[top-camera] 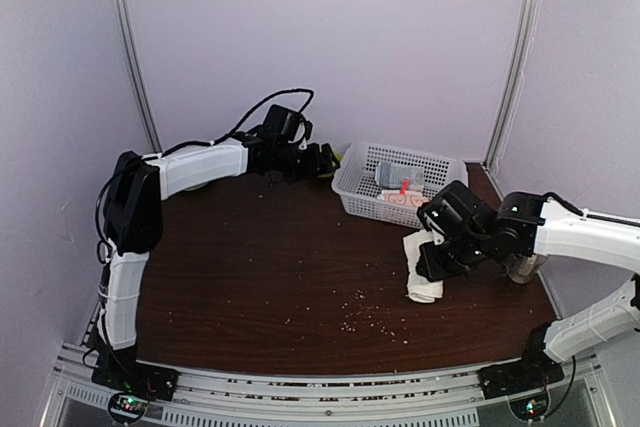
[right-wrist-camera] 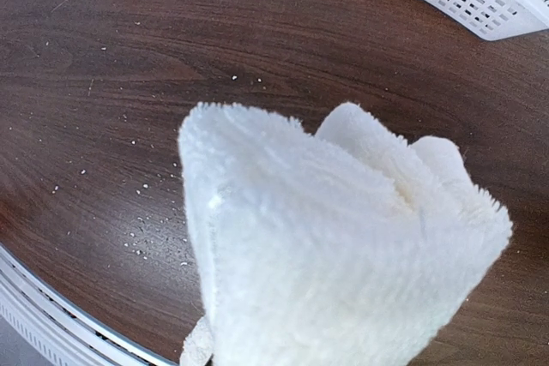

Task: Roll the towels
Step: Pick up the towel from the center of the board, then move the storage box to the center of the board, then adjust the towel in the storage box.

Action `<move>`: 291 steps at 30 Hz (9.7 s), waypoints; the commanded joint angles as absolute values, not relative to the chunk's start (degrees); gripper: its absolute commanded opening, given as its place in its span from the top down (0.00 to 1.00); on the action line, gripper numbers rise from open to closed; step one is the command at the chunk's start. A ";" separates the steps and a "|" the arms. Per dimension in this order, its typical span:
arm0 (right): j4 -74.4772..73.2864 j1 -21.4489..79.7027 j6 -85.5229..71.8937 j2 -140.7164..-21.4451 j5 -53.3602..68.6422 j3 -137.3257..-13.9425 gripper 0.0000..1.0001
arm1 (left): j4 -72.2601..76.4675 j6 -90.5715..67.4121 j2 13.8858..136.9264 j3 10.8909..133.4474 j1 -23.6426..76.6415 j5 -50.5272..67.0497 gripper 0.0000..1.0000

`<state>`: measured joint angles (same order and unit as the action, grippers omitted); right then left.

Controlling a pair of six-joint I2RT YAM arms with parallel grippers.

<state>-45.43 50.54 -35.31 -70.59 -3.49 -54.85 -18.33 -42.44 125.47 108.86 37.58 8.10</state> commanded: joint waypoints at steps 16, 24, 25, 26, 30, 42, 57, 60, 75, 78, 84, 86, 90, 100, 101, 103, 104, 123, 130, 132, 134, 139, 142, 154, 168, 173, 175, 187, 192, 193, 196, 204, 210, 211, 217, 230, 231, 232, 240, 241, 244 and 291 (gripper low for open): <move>-50.78 49.32 -32.43 -59.84 -5.66 -57.94 1.00 | -23.94 -40.99 141.02 128.41 35.83 16.92 0.27; -53.79 49.26 -32.08 -57.92 -9.53 -60.82 1.00 | -24.16 -41.00 143.78 129.14 36.61 18.95 0.45; -54.40 49.25 -31.88 -57.72 -10.02 -61.34 1.00 | -24.06 -41.15 143.87 128.99 36.61 19.17 0.50; -54.84 49.24 -31.82 -57.60 -10.46 -61.72 1.00 | -23.69 -41.28 143.78 128.76 36.73 19.38 0.55; -56.03 49.16 -31.95 -57.33 -11.61 -63.24 1.00 | -23.18 -41.77 142.83 128.17 36.93 19.22 0.73; -57.02 49.20 -33.37 -55.66 -12.86 -64.30 1.00 | -23.66 -41.36 139.59 123.57 37.28 17.78 0.97; -54.84 49.13 -32.74 -56.04 -13.13 -65.96 1.00 | -21.36 -47.22 120.74 95.73 39.64 13.98 1.00; -52.48 49.14 -32.55 -56.70 -12.17 -65.40 1.00 | -19.91 -52.10 113.81 85.17 41.89 11.42 1.00; -40.21 49.22 -34.37 -60.86 -1.42 -63.34 1.00 | -9.64 -96.36 90.88 51.43 62.44 -11.31 0.92; -39.96 49.31 -34.96 -60.75 -0.72 -63.15 1.00 | -13.78 -95.16 89.32 52.03 63.02 -11.96 0.67; -41.01 49.46 -34.44 -59.30 -1.13 -63.35 1.00 | -26.65 -84.12 79.81 53.45 61.58 -18.84 0.13; -41.55 49.40 -33.54 -59.03 -0.15 -63.55 1.00 | -30.23 -72.50 79.08 57.44 59.31 -20.99 0.08; -42.33 49.40 -32.39 -57.84 -0.04 -63.17 1.00 | -30.96 -48.19 85.34 67.80 51.79 -12.86 0.05; -46.30 49.39 -31.73 -55.86 -3.36 -62.73 1.00 | -42.79 -9.74 112.93 98.75 45.57 -8.90 0.04; -46.44 49.39 -31.86 -55.57 -3.42 -62.63 1.00 | -42.80 -7.72 114.19 100.15 45.15 -8.70 0.04; -46.63 49.40 -32.09 -55.31 -3.53 -62.58 1.00 | -42.57 -3.70 116.46 102.64 44.08 -7.39 0.03; -46.82 49.40 -32.15 -55.17 -3.66 -62.52 1.00 | -42.54 -2.56 117.52 104.06 43.60 -6.78 0.03; -49.51 49.31 -30.59 -53.84 -6.48 -62.15 1.00 | -47.91 19.77 135.16 122.58 41.84 -4.38 0.15; -48.95 49.32 -30.65 -54.90 -6.58 -62.16 1.00 | -47.07 19.36 135.78 124.70 41.84 -6.40 0.36; -48.83 49.39 -30.63 -55.04 -6.68 -62.29 1.00 | -47.21 18.79 135.33 124.45 41.84 -6.33 0.47; -48.65 49.31 -30.62 -55.23 -6.68 -62.31 1.00 | -47.28 17.75 134.42 123.32 41.84 -6.58 0.56; -47.87 49.37 -30.76 -55.86 -6.23 -62.27 1.00 | -47.50 13.94 131.35 119.21 41.84 -8.94 0.72; -47.17 49.31 -30.89 -56.45 -6.09 -62.05 1.00 | -47.92 11.16 129.28 116.33 41.88 -10.01 0.87; -42.97 49.37 -31.39 -60.44 -4.28 -62.40 1.00 | -51.03 -5.69 121.74 104.91 41.84 -6.33 1.00; -38.37 45.81 -37.03 -69.72 1.26 -66.43 1.00 | -39.51 -54.59 109.33 76.60 46.63 -2.59 1.00; -35.45 43.25 -38.78 -73.85 6.81 -69.60 1.00 | -38.80 -65.41 110.67 75.38 48.25 -1.11 1.00; -35.44 42.33 -38.90 -76.15 8.93 -71.40 1.00 | -36.64 -66.77 110.97 74.77 48.63 0.34 1.00; -44.74 40.23 -35.16 -90.58 3.34 -85.07 1.00 | -34.29 -63.37 107.89 73.07 48.54 3.44 0.28; -51.75 40.25 -31.70 -96.84 -1.86 -93.01 1.00 | -35.56 -59.46 105.47 73.93 47.97 3.60 0.16; -53.22 40.25 -30.87 -98.14 -2.78 -94.47 1.00 | -36.03 -58.74 105.22 74.60 47.91 3.58 0.15; -57.20 40.20 -28.74 -102.12 -6.14 -98.66 1.00 | -36.12 -57.58 104.09 75.43 47.91 3.77 0.13; -64.31 39.73 -26.16 -112.09 -11.52 -108.35 1.00 | -36.06 -56.26 102.52 75.76 47.05 5.04 0.07; -69.13 39.52 -24.02 -118.21 -13.79 -114.71 1.00 | -35.16 -55.45 101.38 74.91 45.79 3.99 0.08; -69.49 39.36 -23.69 -118.88 -13.41 -114.90 1.00 | -34.49 -55.23 101.39 74.77 45.59 4.37 0.09; -70.22 38.44 -23.05 -120.75 -11.13 -113.40 1.00 | -32.41 -55.10 102.70 75.05 45.00 5.65 0.18; -68.62 38.43 -21.54 -125.20 -1.92 -115.70 1.00 | -28.64 -56.29 104.50 73.31 45.00 9.57 0.32; -68.49 38.42 -21.65 -125.59 -1.17 -115.87 1.00 | -28.59 -56.37 104.46 73.26 44.98 9.62 0.32; -68.47 38.41 -21.66 -125.87 -0.61 -116.17 1.00 | -28.59 -56.36 104.45 73.22 45.00 9.67 0.32; -64.17 38.49 -23.91 -126.19 7.91 -116.24 1.00 | -30.11 -56.03 102.00 72.80 44.96 8.46 0.32; -63.76 38.62 -24.06 -126.33 8.70 -116.21 1.00 | -30.67 -55.68 101.32 72.85 44.93 8.11 0.32; -62.43 38.74 -24.36 -126.57 9.93 -115.76 1.00 | -32.54 -54.82 98.63 72.86 44.94 7.06 0.31; -69.30 34.39 -24.23 -123.53 -3.80 -118.04 1.00 | -31.06 -48.89 95.84 80.25 41.84 10.18 0.43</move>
